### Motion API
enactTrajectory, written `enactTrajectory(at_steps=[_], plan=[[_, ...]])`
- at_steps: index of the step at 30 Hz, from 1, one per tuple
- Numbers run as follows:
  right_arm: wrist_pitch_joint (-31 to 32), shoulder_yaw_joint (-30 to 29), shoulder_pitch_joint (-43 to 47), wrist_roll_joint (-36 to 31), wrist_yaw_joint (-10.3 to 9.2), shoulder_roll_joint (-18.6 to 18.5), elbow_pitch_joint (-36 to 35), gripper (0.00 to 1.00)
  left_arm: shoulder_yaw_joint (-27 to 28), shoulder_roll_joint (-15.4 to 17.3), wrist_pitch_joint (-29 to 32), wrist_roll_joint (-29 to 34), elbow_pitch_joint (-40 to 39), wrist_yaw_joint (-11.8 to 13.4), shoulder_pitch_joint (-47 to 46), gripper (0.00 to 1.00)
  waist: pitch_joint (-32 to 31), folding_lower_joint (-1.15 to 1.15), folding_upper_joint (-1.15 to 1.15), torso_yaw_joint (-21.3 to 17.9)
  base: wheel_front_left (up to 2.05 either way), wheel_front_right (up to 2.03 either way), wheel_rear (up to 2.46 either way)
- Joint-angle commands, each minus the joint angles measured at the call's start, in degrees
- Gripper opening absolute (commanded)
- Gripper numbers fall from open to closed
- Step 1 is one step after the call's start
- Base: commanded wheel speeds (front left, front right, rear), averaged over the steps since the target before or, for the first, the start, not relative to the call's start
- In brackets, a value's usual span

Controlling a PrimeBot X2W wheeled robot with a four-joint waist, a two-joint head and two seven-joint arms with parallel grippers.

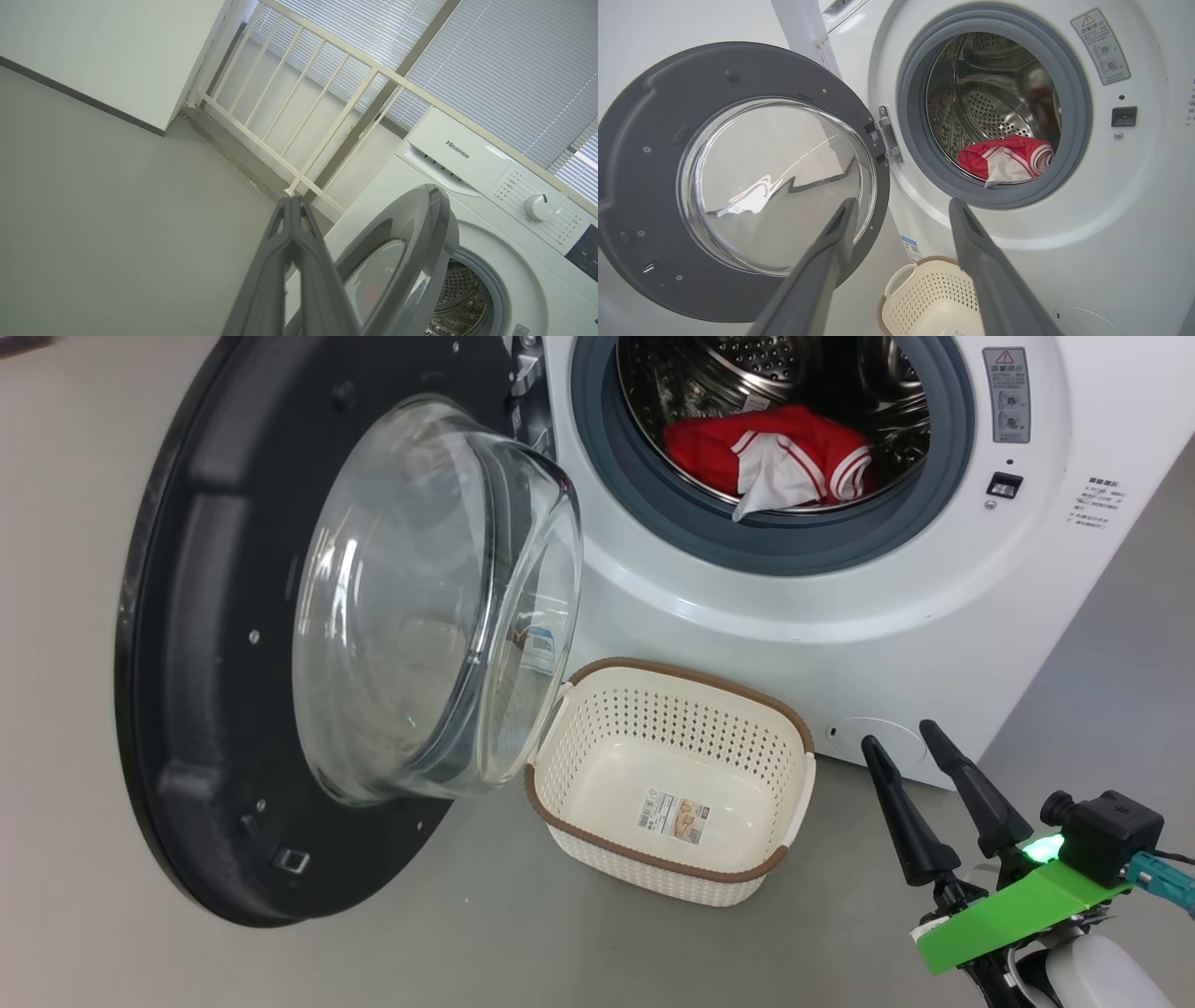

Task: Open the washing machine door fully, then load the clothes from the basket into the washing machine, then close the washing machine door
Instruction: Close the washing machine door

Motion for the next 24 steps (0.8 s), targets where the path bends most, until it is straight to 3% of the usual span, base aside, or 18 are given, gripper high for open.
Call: enactTrajectory(at_steps=[1, 6, 16, 24], plan=[[-0.3, 1.1, 0.3, -0.2, 0.09, -0.4, -1.3, 1.0, 2.9, 3.1, 2.1, -2.7, 0.3, 1.4, -4.7, 0.0, -0.1, 0.0, 0.0, -0.3, 0.0, 0.0, 0.0], [-0.3, 1.3, 0.2, -0.2, 0.09, -0.5, -1.2, 1.0, 4.3, 4.3, 5.7, -6.9, 4.7, 4.1, -9.1, 0.0, -0.1, 0.0, 0.0, -0.7, 0.0, 0.0, 0.0], [-0.3, 1.8, 0.3, -0.2, 0.09, -0.4, -1.0, 1.0, 4.6, 3.8, 14.9, -15.6, 14.1, 12.7, -17.6, 0.0, -0.5, 0.0, 0.0, -1.6, 0.0, 0.0, 0.0], [-0.3, 1.6, 0.0, -0.2, 0.09, -0.6, -1.1, 1.0, 1.6, 2.6, 18.9, -17.3, 15.4, 15.5, -20.3, 0.0, 0.1, 0.0, 0.0, -2.0, 0.0, 0.0, 0.0]])
